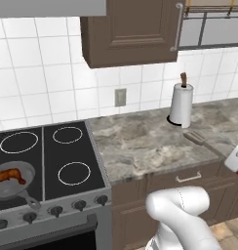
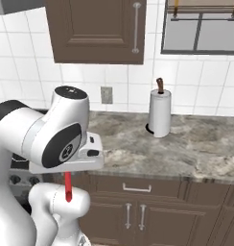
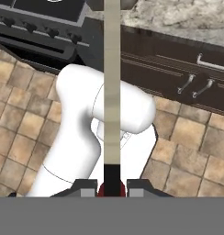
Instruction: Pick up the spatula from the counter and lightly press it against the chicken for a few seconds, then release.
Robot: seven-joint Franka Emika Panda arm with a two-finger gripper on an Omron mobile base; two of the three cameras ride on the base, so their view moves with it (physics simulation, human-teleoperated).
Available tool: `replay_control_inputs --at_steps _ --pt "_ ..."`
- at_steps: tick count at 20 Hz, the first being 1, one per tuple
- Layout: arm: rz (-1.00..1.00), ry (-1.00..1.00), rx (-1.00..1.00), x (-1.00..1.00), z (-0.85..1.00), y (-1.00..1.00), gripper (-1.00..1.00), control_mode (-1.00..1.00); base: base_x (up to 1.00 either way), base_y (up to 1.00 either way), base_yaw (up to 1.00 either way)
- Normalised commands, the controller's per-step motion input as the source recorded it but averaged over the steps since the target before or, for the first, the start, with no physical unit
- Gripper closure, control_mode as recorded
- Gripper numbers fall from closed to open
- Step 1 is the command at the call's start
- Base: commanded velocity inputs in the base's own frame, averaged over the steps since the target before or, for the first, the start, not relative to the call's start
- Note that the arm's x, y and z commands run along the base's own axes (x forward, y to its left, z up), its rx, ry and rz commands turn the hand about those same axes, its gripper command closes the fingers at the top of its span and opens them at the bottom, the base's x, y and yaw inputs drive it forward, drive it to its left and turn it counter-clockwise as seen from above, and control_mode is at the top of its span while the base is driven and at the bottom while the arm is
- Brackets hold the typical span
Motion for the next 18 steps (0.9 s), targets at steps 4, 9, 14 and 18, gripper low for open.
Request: replay_control_inputs --at_steps 4,9,14,18 --pt "0.0 0.0 0.0 0.0 0.0 0.0 1.0 1.0 -0.43 0.51 -0.11" --pt "0.0 0.0 0.0 0.0 0.0 0.0 1.0 1.0 -0.41 0.45 -0.12" --pt "0.0 0.0 0.0 0.0 0.0 0.0 1.0 1.0 -0.2 0.42 -0.09" --pt "0.0 0.0 0.0 0.0 0.0 0.0 1.0 1.0 -0.11 0.57 -0.09"
